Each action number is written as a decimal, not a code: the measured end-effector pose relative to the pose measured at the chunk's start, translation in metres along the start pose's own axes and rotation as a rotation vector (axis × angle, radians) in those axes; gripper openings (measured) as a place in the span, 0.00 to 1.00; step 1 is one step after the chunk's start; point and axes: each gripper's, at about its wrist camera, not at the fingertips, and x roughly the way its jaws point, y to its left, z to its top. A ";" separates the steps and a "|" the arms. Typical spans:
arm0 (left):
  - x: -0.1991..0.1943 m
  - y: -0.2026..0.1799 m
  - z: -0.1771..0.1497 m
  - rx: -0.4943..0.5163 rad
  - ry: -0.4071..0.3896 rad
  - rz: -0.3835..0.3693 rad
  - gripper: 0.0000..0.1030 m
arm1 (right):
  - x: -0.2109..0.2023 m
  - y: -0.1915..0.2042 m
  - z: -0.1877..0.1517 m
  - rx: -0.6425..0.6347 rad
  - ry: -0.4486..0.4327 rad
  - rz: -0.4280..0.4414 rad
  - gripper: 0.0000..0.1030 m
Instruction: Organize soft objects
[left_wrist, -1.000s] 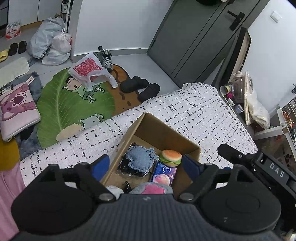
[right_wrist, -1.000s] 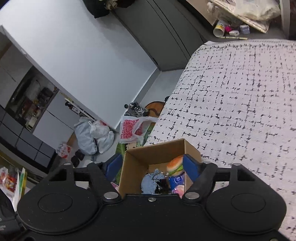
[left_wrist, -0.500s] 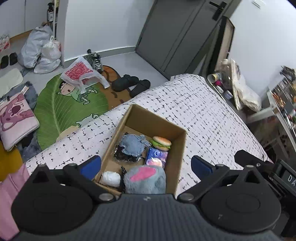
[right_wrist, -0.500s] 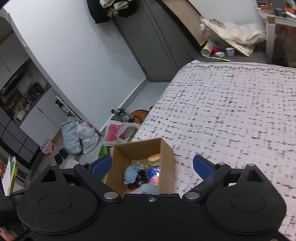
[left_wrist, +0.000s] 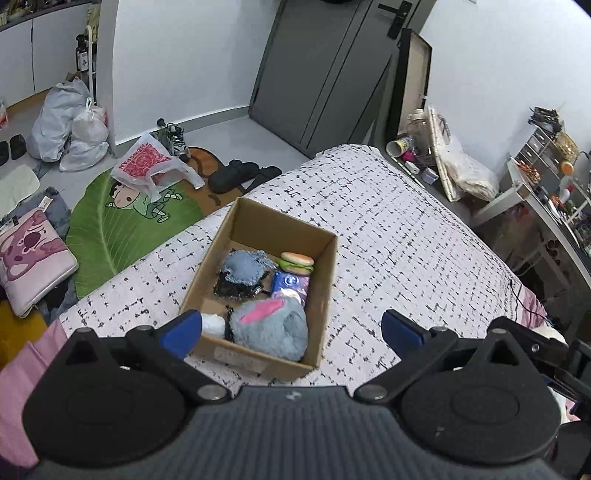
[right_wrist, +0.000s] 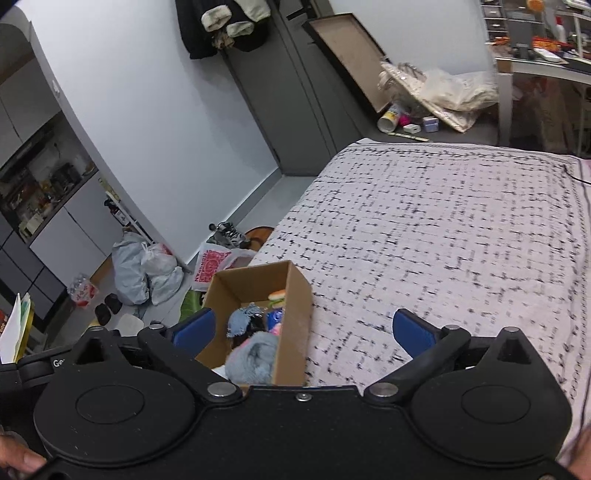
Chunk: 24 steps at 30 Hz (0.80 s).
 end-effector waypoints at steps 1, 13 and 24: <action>-0.003 -0.002 -0.003 0.005 -0.003 -0.001 0.99 | -0.004 -0.003 -0.002 0.005 -0.004 -0.005 1.00; -0.040 -0.019 -0.036 0.061 -0.026 -0.017 0.99 | -0.066 -0.019 -0.023 0.023 -0.063 0.021 1.00; -0.074 -0.034 -0.063 0.140 -0.057 -0.018 0.99 | -0.112 -0.027 -0.046 -0.002 -0.106 -0.019 1.00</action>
